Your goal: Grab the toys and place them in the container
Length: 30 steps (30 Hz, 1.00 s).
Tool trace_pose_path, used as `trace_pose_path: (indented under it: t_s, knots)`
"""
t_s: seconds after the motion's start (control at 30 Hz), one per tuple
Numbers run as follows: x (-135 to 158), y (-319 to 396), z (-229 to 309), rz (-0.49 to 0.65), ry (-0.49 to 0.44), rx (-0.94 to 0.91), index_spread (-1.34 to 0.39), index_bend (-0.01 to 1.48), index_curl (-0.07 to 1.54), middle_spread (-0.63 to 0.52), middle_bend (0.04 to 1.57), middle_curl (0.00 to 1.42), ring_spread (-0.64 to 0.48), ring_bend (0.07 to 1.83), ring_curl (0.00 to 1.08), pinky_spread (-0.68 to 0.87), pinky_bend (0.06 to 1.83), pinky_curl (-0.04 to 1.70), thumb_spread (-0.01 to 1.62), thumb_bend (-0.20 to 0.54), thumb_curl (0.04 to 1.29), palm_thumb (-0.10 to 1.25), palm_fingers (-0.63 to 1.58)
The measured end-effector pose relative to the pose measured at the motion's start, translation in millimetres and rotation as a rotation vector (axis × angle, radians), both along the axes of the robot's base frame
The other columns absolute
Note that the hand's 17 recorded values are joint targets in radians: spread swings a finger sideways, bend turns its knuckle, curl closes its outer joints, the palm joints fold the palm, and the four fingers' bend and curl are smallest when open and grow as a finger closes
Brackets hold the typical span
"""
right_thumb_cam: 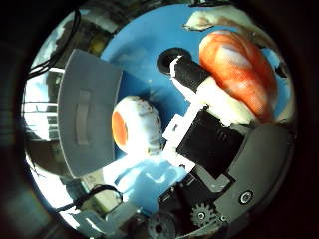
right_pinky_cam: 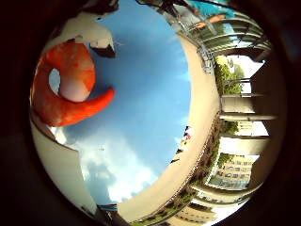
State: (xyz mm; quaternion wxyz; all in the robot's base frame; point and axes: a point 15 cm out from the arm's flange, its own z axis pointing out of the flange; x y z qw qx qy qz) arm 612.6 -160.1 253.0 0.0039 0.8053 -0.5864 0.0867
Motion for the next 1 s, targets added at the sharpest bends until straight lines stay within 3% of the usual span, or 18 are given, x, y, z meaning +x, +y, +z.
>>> trace_pose_path:
  t_s: [0.3,0.43,0.6,0.83,1.0]
  knots:
    - [-41.1,36.9,125.4,0.075,-0.070,-0.020,-0.57,0.85,0.74,-0.16,1.27,0.90,-0.08,1.46,0.73,0.17,1.58,0.63,1.06,-0.007,0.59,1.00,0.98]
    - [-60.8,96.0,194.4,0.172,-0.157,-0.031,-0.59,0.86,0.82,-0.16,1.30,0.92,-0.08,1.49,0.74,0.15,1.60,0.66,1.06,-0.013,0.62,1.01,0.95]
    - [-80.9,172.5,230.8,0.289,-0.200,-0.012,-0.59,0.89,0.92,-0.15,1.31,0.94,-0.09,1.51,0.75,0.13,1.60,0.69,1.06,-0.018,0.66,0.99,0.93]
    - [-112.5,297.0,243.1,0.436,-0.209,0.051,-0.60,0.87,1.04,-0.15,1.33,0.95,-0.09,1.54,0.75,0.12,1.61,0.73,1.07,-0.015,0.70,0.97,0.91]
    - [-122.3,370.3,208.1,0.487,-0.139,0.118,-0.61,0.83,1.11,-0.14,1.35,0.95,-0.09,1.55,0.75,0.11,1.60,0.76,1.07,-0.015,0.73,0.96,0.89]
